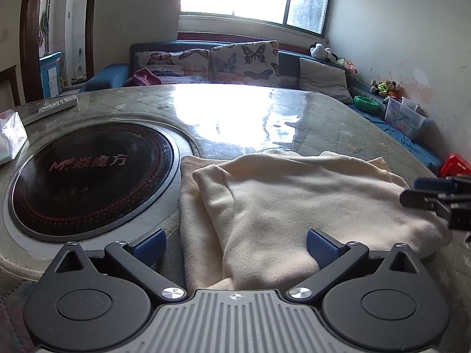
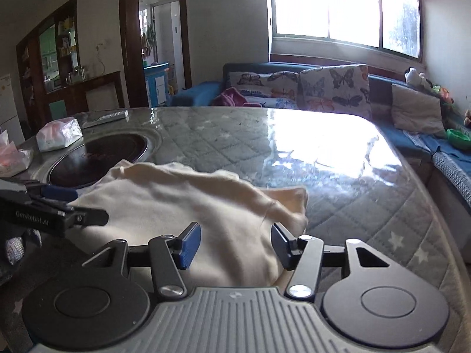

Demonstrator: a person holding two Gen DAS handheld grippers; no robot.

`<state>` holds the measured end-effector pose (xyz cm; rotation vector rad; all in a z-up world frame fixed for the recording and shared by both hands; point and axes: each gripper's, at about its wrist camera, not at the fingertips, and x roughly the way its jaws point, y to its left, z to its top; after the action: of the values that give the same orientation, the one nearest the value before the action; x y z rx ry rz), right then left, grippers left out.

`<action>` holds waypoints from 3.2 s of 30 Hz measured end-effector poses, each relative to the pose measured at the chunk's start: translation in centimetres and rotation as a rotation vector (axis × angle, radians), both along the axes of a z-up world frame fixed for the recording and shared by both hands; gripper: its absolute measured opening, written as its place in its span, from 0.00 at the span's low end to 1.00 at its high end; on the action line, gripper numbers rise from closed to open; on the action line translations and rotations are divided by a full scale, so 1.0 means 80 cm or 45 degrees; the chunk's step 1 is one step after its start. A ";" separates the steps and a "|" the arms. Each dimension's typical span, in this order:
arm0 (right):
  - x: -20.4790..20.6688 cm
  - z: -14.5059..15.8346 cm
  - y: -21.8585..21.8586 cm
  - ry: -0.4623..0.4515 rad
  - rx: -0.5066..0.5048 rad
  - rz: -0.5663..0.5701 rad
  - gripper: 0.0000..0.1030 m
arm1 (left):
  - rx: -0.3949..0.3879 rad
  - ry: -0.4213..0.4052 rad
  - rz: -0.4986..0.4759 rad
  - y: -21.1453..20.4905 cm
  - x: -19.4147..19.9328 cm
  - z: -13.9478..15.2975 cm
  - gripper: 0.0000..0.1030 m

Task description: Fold clothes

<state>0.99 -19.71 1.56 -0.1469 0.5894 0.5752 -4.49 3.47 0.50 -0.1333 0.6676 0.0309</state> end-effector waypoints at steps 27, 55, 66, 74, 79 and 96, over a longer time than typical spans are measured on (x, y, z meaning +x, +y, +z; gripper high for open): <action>0.099 -0.010 0.021 0.013 -0.185 -0.199 0.92 | 0.030 -0.013 -0.003 -0.004 -0.002 -0.004 1.00; -0.087 -0.029 0.149 -0.460 -0.561 -0.032 1.00 | 0.028 -0.017 -0.002 -0.005 -0.002 -0.005 1.00; -0.102 -0.038 0.157 -0.495 -0.586 -0.075 1.00 | 0.036 -0.013 -0.001 -0.006 0.000 -0.005 1.00; -0.102 -0.055 0.152 -0.603 -0.673 -0.122 1.00 | 0.055 -0.008 0.000 -0.010 0.001 -0.006 1.00; -0.097 -0.059 0.144 -0.652 -0.717 -0.148 1.00 | 0.055 -0.007 0.000 -0.010 0.002 -0.006 1.00; -0.047 -0.027 0.030 -0.268 -0.194 -0.231 1.00 | 0.041 -0.013 -0.001 -0.010 0.001 -0.005 1.00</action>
<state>-2.73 -17.32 -0.60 -0.2907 0.4361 0.3339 -4.41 2.66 0.08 -0.1022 0.6569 0.0402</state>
